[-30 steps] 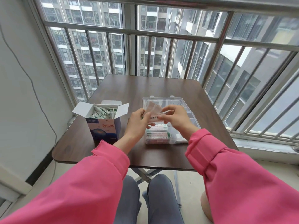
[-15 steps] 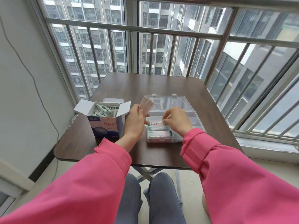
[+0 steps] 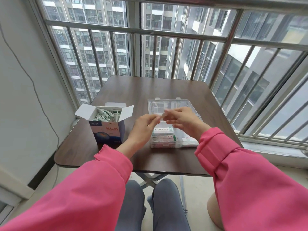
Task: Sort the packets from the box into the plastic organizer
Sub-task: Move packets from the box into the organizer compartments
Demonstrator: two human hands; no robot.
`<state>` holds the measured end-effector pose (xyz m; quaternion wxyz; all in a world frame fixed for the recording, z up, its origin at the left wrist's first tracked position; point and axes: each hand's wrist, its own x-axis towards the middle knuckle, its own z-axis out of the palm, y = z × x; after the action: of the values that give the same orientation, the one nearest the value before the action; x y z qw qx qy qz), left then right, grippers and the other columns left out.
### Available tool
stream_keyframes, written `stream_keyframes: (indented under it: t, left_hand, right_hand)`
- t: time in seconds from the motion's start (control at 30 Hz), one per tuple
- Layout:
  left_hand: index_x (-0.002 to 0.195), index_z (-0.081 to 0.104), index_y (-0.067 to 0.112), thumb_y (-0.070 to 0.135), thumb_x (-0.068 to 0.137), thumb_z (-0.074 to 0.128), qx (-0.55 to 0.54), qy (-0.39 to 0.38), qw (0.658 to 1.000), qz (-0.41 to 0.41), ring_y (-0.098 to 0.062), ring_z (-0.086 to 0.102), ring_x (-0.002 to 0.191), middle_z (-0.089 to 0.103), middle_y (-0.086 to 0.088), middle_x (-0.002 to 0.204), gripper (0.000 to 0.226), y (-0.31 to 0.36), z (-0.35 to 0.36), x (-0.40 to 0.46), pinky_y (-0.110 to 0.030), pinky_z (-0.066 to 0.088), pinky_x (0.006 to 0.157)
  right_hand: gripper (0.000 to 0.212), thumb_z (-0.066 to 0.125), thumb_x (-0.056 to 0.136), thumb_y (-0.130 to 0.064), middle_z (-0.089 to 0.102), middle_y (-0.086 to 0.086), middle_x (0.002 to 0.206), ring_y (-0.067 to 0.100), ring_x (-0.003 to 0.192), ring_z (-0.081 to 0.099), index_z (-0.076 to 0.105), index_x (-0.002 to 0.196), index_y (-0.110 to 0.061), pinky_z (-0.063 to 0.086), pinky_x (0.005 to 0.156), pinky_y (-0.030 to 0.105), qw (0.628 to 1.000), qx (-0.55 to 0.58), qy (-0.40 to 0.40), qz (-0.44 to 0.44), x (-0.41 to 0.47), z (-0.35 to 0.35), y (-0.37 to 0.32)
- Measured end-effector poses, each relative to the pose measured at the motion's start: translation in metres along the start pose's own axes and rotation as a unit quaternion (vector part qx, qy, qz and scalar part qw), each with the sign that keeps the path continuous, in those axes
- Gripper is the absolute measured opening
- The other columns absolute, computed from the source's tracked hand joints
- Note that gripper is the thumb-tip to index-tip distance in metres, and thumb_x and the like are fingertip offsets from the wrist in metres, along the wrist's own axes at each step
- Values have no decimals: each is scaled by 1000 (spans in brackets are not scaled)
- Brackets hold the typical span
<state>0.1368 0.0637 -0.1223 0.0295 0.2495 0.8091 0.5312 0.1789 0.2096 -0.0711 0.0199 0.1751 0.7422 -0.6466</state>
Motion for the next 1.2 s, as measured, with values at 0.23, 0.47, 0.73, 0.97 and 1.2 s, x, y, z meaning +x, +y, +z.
stream_keyframes:
  t: [0.23, 0.47, 0.73, 0.97, 1.2]
  left_hand:
    - [118, 65, 8, 11, 92, 57, 8, 19, 998, -57, -21, 61, 108, 67, -8, 115, 27, 6, 1, 3, -33, 46, 98]
    - [97, 72, 7, 4, 86, 63, 118, 37, 991, -48, -14, 60, 89, 71, -8, 98, 15, 8, 3, 10, -15, 40, 81]
    - [101, 70, 36, 33, 89, 59, 377, 11, 925, -51, -29, 46, 108, 61, 0, 113, 16, 10, 2, 18, -34, 25, 79]
    - [107, 70, 29, 44, 84, 63, 474, -23, 878, -61, -27, 35, 119, 48, -5, 120, 28, 18, 2, 17, -39, 32, 91]
    - [110, 68, 27, 53, 82, 62, 494, -62, 860, -110, -25, 34, 121, 48, -5, 122, 39, 23, 7, 26, -41, 29, 94]
  right_hand:
    - [14, 62, 84, 6, 60, 11, 70, 3, 42, 57, 62, 97, 0, 48, 48, 11, 998, -32, 29, -49, 5, -10, 9]
    - [17, 76, 73, -14, 64, 3, 76, 15, 73, 62, 61, 73, -19, 48, 65, 25, 940, -320, 92, -77, 18, -9, 24]
    - [5, 68, 81, -21, 69, 2, 98, 23, 95, 63, 69, 86, -24, 47, 79, 32, 877, -464, 86, -93, 17, -3, 25]
    - [16, 61, 87, -19, 67, 4, 109, 26, 104, 60, 68, 101, -21, 41, 77, 31, 829, -539, 96, -115, 17, -1, 28]
    - [20, 57, 89, -17, 65, 9, 110, 31, 105, 59, 65, 107, -14, 42, 76, 33, 791, -590, 99, -128, 20, 2, 25]
